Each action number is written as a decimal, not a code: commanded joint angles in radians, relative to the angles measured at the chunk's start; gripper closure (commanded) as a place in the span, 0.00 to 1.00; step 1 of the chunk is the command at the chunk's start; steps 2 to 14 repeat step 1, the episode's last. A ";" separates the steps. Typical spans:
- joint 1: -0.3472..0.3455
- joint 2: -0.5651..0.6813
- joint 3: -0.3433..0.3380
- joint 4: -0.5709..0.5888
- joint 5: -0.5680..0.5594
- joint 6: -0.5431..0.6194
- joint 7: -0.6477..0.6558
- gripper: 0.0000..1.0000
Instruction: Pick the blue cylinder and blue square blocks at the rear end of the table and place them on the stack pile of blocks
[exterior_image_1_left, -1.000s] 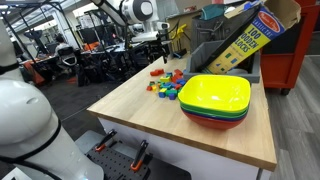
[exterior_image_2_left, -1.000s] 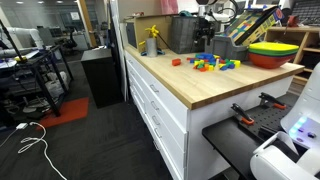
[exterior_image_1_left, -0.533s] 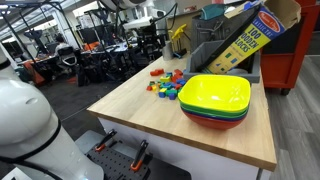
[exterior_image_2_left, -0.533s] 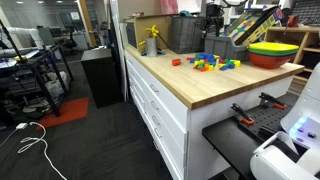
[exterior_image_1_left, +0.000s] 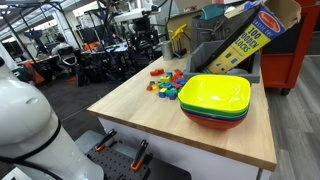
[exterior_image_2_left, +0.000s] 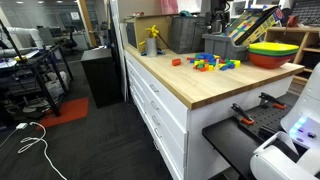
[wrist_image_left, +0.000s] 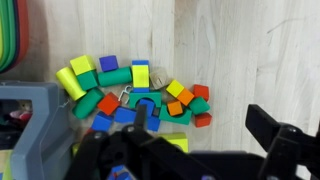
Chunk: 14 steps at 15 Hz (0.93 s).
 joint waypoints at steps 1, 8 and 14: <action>0.005 0.000 -0.005 0.000 0.000 -0.003 0.001 0.00; 0.005 0.000 -0.005 0.000 0.000 -0.003 0.001 0.00; 0.005 0.000 -0.005 0.000 0.000 -0.003 0.001 0.00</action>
